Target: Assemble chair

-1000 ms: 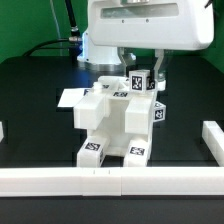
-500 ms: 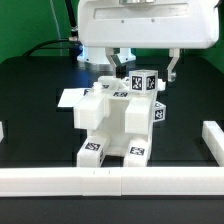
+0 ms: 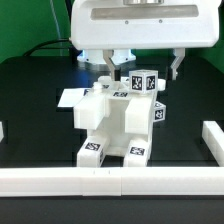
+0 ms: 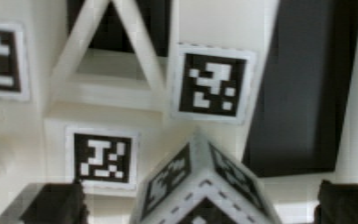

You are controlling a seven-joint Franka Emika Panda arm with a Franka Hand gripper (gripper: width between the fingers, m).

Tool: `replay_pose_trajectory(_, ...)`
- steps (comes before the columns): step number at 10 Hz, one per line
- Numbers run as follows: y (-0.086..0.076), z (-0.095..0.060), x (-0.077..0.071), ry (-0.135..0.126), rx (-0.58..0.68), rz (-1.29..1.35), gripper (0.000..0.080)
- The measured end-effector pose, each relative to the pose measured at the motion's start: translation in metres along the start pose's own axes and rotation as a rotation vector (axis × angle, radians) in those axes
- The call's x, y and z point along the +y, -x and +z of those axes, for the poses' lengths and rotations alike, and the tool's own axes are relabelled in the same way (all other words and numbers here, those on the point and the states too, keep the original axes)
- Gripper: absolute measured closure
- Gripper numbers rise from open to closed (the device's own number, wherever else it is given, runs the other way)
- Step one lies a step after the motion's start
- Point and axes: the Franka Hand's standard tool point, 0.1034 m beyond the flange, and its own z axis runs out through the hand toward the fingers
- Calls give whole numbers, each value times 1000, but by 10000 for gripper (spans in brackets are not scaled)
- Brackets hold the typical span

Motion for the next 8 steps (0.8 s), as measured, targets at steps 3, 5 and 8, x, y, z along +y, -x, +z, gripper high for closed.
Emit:
replay_pose_trajectory(3, 0, 0, 3, 8, -5, -238, 150)
replay_pose_trajectory(5, 0, 0, 3, 15, -7, -369, 150)
replay_pose_trajectory(8, 0, 0, 4, 18, -9, -470, 263)
